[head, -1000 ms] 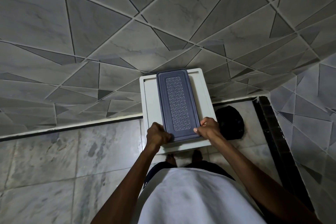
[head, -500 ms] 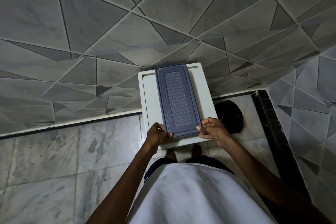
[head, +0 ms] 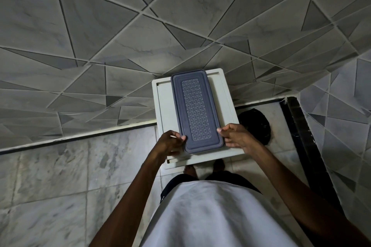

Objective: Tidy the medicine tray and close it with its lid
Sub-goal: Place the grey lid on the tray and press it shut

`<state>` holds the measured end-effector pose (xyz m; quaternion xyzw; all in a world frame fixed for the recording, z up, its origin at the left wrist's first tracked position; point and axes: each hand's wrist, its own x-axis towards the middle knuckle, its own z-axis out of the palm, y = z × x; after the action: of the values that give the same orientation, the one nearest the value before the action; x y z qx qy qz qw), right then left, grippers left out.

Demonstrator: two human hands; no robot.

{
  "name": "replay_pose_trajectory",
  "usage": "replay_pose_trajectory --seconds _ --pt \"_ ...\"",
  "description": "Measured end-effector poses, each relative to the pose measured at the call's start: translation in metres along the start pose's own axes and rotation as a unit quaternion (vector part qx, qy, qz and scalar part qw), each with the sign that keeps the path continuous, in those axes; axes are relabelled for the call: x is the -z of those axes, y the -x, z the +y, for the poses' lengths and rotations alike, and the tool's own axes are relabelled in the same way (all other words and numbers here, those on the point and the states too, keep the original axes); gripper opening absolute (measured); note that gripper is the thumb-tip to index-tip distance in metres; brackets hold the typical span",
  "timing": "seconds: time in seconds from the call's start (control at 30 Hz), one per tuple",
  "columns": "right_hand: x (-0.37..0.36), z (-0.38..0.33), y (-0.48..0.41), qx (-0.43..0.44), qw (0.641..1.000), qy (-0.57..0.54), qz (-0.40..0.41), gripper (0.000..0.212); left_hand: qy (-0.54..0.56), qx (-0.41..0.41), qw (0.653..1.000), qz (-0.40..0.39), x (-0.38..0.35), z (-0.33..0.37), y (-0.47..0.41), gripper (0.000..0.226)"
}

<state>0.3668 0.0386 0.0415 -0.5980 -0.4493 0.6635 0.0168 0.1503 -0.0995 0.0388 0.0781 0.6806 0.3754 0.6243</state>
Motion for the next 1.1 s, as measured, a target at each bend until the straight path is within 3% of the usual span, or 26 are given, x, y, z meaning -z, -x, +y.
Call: replay_pose_trajectory --seconds 0.27,0.43,0.53,0.8,0.93,1.1 --pt "-0.016 -0.03 -0.032 0.046 0.996 0.015 0.079 0.013 -0.017 -0.038 0.996 0.076 -0.004 0.027 -0.02 0.023" --pt "-0.019 -0.027 -0.046 0.048 0.981 0.1 0.157 0.024 -0.039 -0.04 0.992 0.115 -0.009 0.027 -0.027 0.022" --pt "-0.018 -0.029 -0.049 0.038 0.983 0.102 0.146 0.021 -0.049 -0.035 0.989 0.134 -0.01 0.029 -0.031 0.022" --pt "-0.006 -0.044 -0.044 0.005 0.999 0.041 0.023 0.017 -0.005 -0.019 0.999 0.037 0.006 0.046 -0.029 0.022" --pt "-0.007 -0.061 -0.055 0.031 0.999 0.033 0.031 0.018 -0.006 -0.03 0.997 0.073 0.005 0.067 -0.044 0.022" --pt "-0.014 -0.059 -0.073 0.023 0.991 0.084 0.097 0.023 -0.129 -0.054 0.974 0.177 -0.004 0.065 -0.059 0.02"
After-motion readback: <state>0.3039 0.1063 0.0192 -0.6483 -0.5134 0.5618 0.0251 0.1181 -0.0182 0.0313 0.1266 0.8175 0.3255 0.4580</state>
